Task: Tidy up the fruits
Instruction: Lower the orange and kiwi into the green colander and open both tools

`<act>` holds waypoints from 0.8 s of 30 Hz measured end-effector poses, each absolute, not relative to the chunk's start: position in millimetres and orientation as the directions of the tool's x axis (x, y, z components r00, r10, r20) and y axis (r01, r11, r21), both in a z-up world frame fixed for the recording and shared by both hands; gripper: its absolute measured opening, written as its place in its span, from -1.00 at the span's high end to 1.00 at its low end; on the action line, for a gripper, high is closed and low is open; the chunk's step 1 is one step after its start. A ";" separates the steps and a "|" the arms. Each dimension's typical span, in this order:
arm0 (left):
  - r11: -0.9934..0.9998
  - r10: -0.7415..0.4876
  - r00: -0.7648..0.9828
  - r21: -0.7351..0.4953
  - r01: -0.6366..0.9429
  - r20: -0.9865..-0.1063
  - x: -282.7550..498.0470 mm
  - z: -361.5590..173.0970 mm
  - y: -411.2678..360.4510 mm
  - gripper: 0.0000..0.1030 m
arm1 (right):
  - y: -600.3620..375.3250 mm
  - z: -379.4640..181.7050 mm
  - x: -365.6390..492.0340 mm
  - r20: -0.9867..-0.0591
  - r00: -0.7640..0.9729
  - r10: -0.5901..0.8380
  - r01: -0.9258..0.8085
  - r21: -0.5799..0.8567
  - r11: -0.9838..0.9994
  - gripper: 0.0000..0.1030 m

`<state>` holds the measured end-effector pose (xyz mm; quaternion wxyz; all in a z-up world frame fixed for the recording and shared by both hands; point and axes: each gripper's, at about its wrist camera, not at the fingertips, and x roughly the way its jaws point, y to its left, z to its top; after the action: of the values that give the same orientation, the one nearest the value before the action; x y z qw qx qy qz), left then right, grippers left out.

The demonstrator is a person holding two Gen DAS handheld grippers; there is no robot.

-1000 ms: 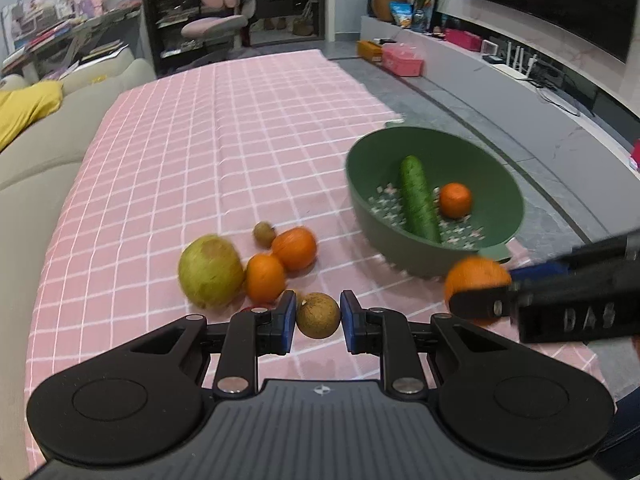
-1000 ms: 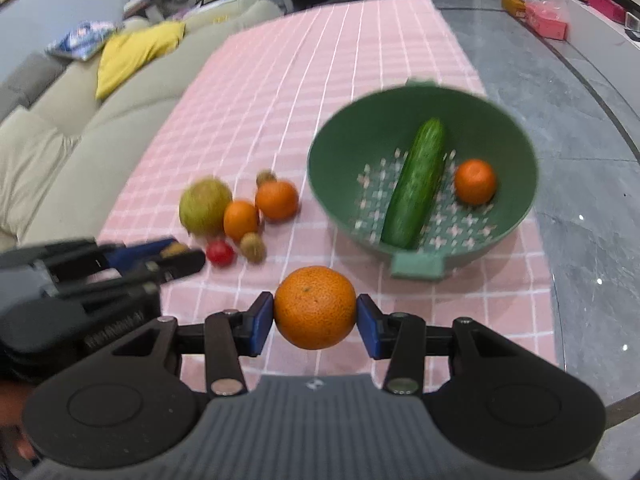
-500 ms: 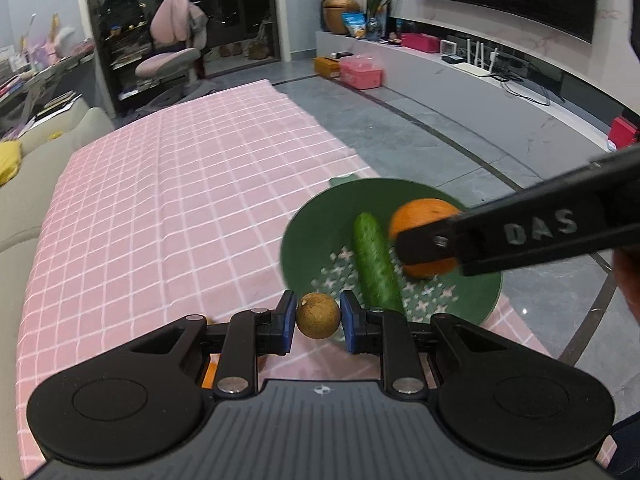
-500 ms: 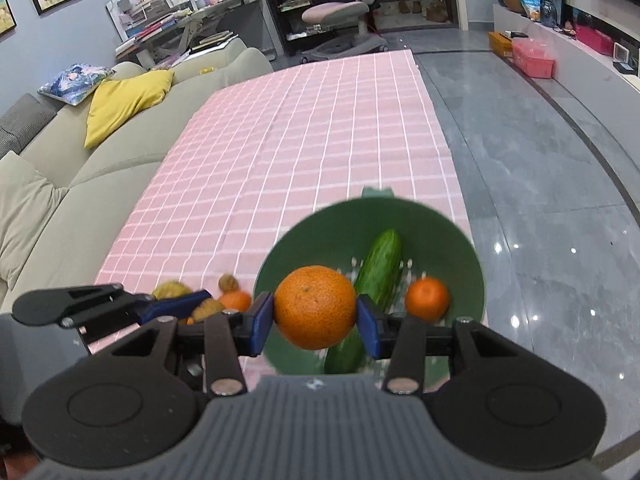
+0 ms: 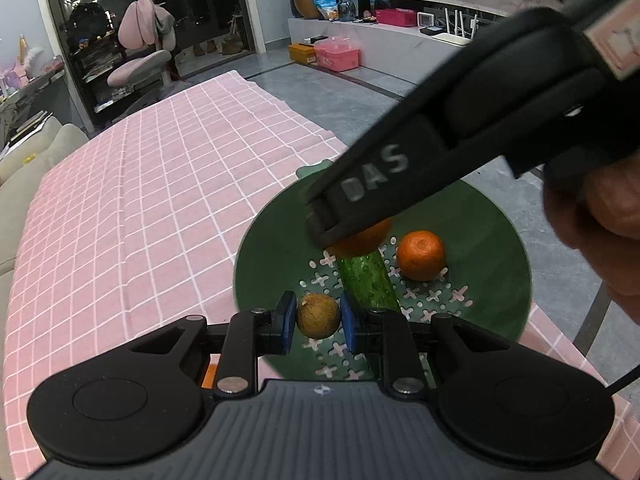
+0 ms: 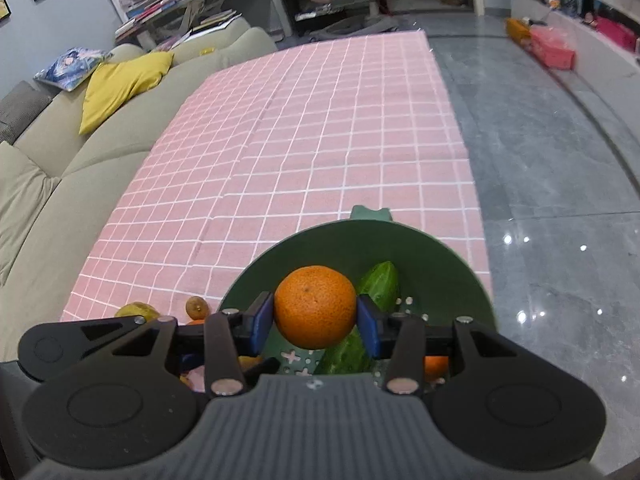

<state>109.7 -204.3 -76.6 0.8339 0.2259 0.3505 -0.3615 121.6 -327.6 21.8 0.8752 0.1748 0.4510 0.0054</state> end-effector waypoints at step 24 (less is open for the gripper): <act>0.646 -0.427 0.473 0.107 0.756 -0.771 129.7 -88.4 -205.5 -0.14 | -322.8 -24.6 163.2 -0.821 0.521 0.232 0.048 0.299 0.953 0.08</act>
<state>129.7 -205.5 -88.4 0.8288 0.2230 0.3689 -0.3566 163.2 -322.8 -24.6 0.8603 0.1436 0.4863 0.0534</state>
